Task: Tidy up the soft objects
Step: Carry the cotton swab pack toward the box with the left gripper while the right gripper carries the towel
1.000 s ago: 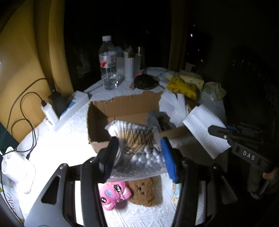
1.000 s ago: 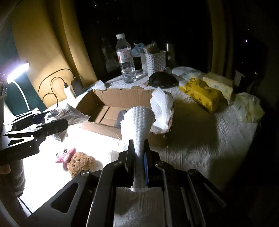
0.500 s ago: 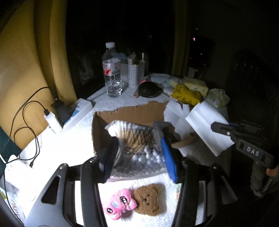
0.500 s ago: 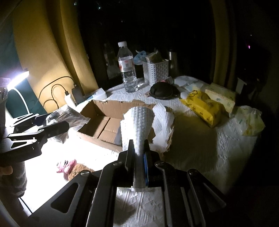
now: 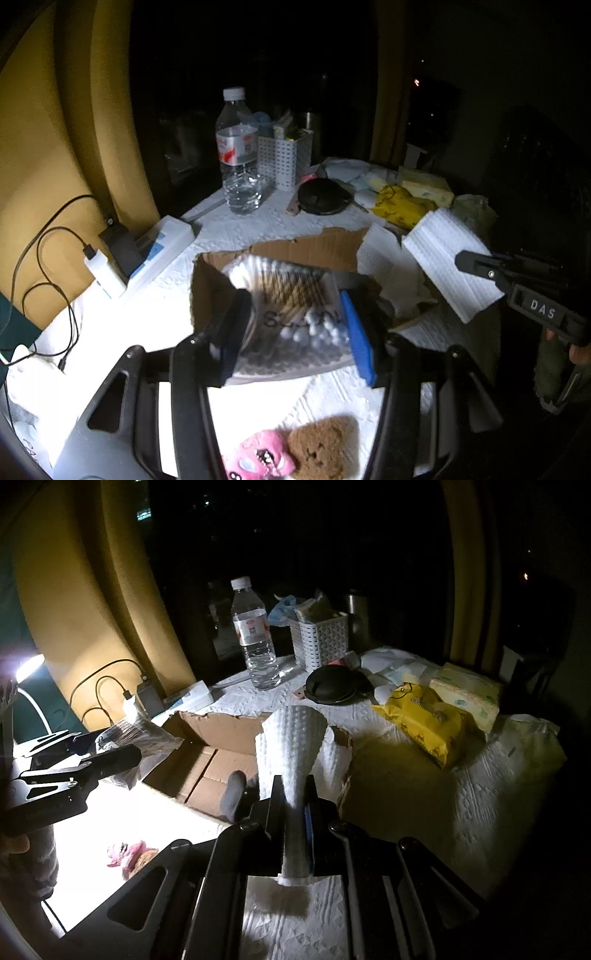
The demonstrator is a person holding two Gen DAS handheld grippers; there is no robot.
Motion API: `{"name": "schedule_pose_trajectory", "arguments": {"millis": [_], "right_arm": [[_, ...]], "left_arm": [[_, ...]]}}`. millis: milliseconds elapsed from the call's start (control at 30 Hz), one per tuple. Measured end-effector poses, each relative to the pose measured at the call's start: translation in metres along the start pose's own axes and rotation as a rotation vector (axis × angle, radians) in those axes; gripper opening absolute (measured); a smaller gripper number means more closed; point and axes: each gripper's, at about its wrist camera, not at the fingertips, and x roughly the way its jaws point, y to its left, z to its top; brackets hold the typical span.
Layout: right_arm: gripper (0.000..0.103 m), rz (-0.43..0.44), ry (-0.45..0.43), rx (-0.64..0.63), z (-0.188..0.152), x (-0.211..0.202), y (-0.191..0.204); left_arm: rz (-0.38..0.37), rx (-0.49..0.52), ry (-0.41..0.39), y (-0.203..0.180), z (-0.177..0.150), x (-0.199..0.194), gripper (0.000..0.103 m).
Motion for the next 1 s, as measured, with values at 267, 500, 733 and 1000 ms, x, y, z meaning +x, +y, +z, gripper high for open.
{"name": "schedule_pose_trajectory", "arguments": {"millis": [267,500,733,1000], "right_arm": [[0.009,0.013,0.020,0.007,0.005,0.027,-0.009],[0.009,0.017,0.023,0.005,0.008,0.048,-0.013],[0.010,-0.019,0.033,-0.005,0.008,0.072,-0.017],[0.034,-0.059,0.017,-0.005,0.006,0.069,-0.021]], "left_arm": [[0.004,-0.013,0.031,-0.001,0.002,0.028,0.051],[0.009,-0.016,0.055,0.000,0.003,0.050,0.051],[0.022,-0.030,0.094,0.001,-0.001,0.074,0.051],[0.026,-0.042,0.122,0.000,-0.005,0.087,0.051]]}}
